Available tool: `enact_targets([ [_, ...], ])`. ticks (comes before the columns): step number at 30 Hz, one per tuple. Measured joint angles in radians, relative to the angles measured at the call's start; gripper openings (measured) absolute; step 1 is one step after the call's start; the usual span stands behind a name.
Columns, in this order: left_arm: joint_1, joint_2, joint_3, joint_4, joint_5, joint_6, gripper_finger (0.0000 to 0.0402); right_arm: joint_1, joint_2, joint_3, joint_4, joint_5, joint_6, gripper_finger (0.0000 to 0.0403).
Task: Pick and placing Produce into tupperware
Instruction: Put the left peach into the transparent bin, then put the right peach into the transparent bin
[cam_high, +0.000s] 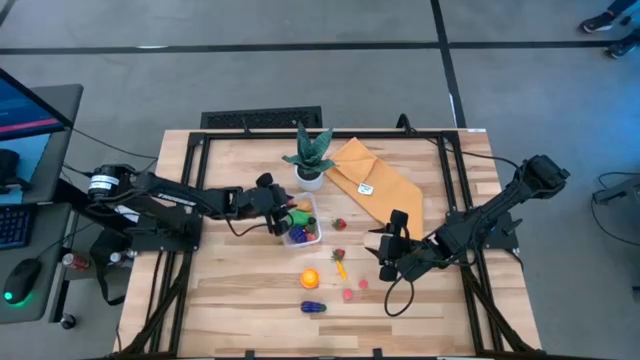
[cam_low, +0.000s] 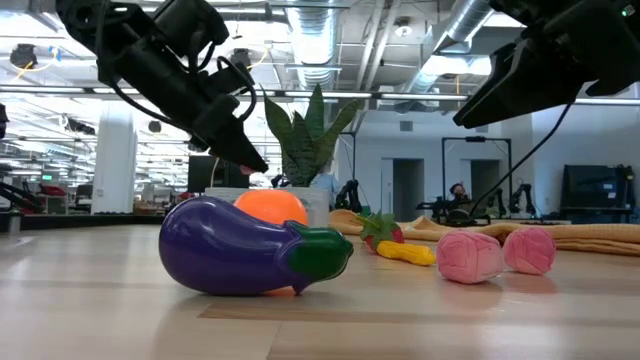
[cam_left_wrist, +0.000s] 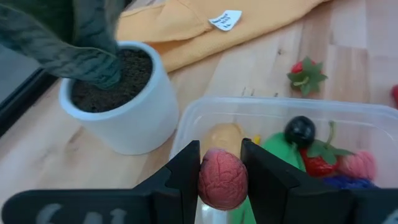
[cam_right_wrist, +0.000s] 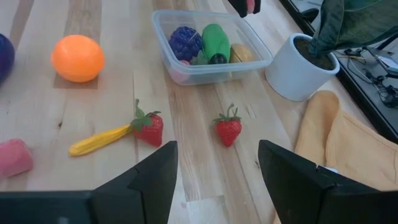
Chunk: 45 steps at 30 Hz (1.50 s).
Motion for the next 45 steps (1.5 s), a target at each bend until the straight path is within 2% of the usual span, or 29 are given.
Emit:
enact_targets([
  [10, 0.0, 0.0, 0.0, -0.013, 0.088, 0.044, 0.0098, 0.0, 0.0, 0.0, 0.004, 0.0, 0.0, 0.0217],
  [25, 0.0, 0.0, 0.0, -0.012, 0.071, 0.047, 0.0098, 0.0, 0.0, 0.0, 0.006, 0.0, 0.001, 0.0217],
  [32, 0.0, 0.0, 0.0, -0.008, 0.017, 0.046, 0.0099, 0.0, 0.0, 0.0, 0.006, 0.0, 0.001, 0.0217],
  [45, 0.0, 0.0, 0.0, 0.005, 0.021, 0.05, 0.0159, 0.0, 0.0, -0.001, 0.006, 0.0, 0.001, 0.0217],
])
